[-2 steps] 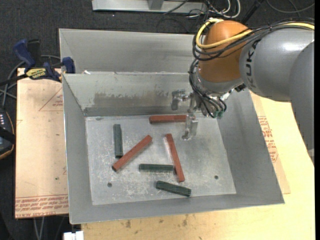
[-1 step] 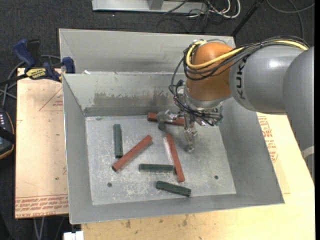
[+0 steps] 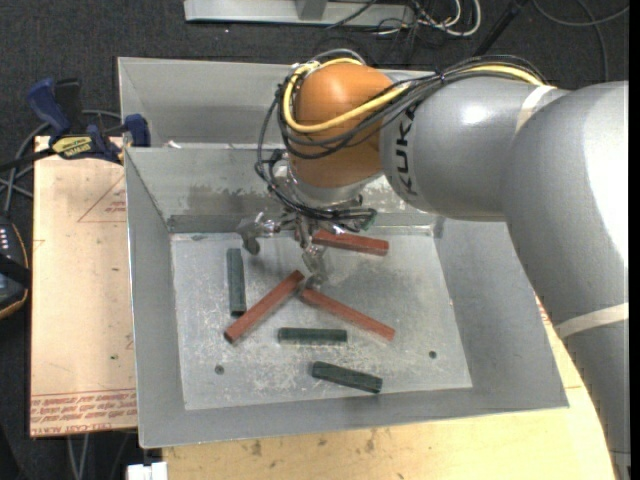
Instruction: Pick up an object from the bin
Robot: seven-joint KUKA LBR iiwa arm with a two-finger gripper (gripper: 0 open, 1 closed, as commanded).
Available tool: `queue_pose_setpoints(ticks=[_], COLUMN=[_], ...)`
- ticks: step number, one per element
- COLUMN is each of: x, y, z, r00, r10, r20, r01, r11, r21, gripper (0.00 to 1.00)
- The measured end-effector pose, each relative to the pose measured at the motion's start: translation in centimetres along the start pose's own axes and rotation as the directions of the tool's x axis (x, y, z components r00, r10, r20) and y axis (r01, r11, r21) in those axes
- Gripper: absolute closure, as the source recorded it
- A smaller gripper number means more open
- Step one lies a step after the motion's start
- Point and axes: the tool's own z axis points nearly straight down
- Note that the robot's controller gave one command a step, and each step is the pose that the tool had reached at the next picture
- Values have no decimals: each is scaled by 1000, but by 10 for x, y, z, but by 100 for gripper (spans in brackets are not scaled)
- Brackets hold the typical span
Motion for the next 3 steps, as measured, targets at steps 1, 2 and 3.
queue_pose_setpoints(ticks=[1,2,3], x=[34,33,64], y=[4,2,16], z=[21,18,-41], r00=[999,999,1000], r10=[-48,-49,-17], r20=[-4,0,-3], r01=[48,49,17], r11=[999,999,1000], r21=[-1,5,2], gripper=[0,100,100])
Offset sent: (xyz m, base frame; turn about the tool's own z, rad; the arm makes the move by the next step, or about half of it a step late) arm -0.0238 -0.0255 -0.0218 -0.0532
